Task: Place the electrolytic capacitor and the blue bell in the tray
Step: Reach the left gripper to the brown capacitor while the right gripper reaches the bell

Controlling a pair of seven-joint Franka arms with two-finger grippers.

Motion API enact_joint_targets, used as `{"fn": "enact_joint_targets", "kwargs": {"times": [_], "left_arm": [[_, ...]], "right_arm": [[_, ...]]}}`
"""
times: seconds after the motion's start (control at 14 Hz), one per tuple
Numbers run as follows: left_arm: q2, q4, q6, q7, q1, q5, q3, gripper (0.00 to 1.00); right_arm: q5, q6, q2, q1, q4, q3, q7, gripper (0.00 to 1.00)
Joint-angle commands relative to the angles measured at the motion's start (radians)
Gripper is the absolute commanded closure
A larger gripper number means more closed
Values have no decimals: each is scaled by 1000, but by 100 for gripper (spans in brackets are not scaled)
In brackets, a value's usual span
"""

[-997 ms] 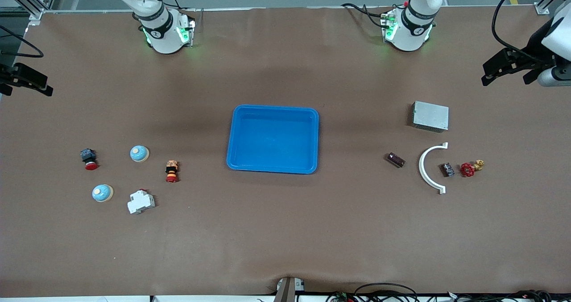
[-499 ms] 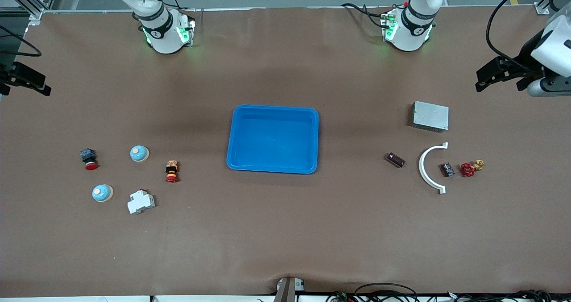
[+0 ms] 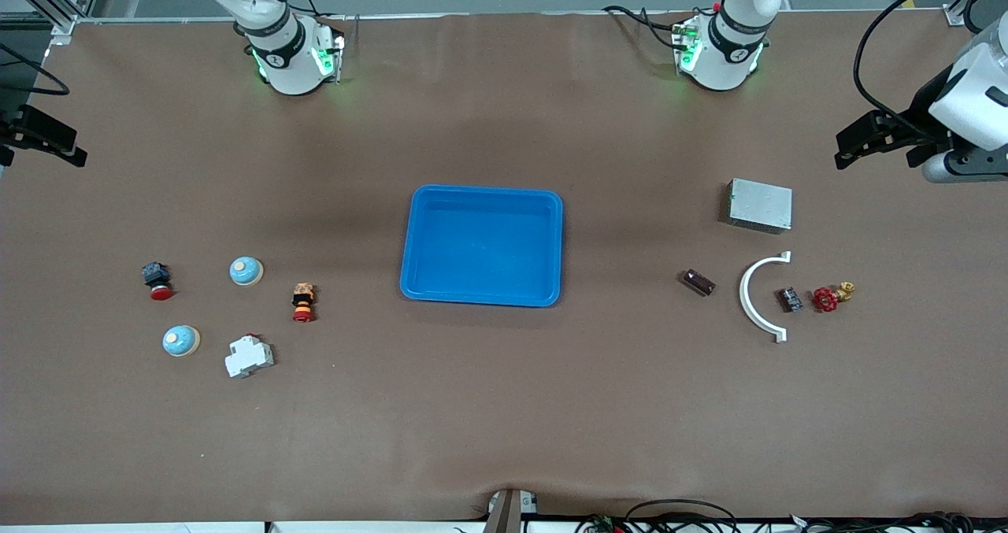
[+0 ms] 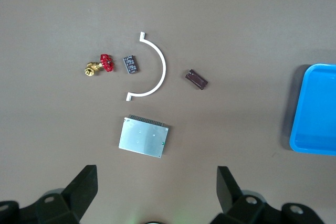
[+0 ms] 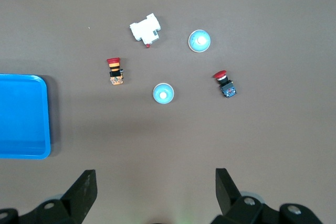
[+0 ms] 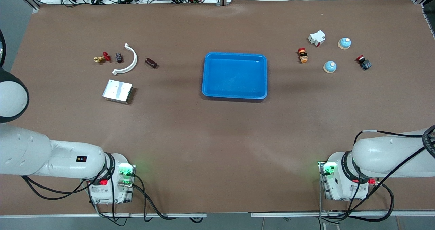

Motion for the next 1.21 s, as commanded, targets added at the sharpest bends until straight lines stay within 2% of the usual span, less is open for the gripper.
{"fn": "enact_joint_targets", "kwargs": {"times": [0.0,0.21,0.36,0.64,0.85,1.14], "left_arm": [[29,27,-22,13,6,19,0,0],[72,20,-7,2,6,13,-2,0],[86,-23,34,-6,6,18,-2,0],[83,-152,151,-18,11,16,-2,0],[83,-248,247,-113,0,18,-5,0],[98,-431,494,-197,0,16,-17,0]], "right_arm": [[10,-3,-1,-4,14,7,-10,0],[10,28,2,-4,14,7,-8,0],[10,43,2,-7,13,7,-5,0],[10,40,2,-6,12,7,-5,0],[10,33,7,-4,9,9,-5,0],[10,37,50,32,5,9,-10,0]]}}
